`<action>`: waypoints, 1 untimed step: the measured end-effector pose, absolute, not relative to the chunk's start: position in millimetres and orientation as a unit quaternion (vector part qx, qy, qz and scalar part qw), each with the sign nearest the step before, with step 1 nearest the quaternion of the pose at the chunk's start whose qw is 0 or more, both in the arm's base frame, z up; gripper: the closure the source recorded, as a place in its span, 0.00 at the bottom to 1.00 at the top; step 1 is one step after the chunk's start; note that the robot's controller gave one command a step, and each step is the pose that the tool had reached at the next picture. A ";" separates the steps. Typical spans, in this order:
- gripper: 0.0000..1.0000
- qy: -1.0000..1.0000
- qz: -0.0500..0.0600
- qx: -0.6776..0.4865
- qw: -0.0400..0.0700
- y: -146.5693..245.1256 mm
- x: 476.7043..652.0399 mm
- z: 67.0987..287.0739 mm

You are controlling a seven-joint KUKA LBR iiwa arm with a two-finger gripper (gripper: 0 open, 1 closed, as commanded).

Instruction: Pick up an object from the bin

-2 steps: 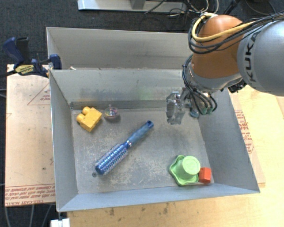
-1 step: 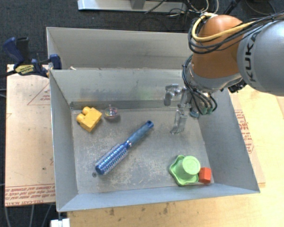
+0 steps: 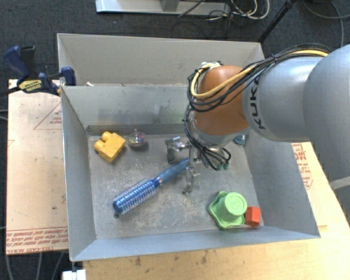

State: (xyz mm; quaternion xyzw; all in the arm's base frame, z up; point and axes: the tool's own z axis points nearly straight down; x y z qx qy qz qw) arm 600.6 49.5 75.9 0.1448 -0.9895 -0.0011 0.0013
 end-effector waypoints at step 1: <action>1.00 -0.990 -0.001 0.144 0.000 48.3 601.8 78.5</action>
Offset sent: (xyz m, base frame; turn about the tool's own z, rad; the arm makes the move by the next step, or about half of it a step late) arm 0.0000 0.0000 0.0000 0.0000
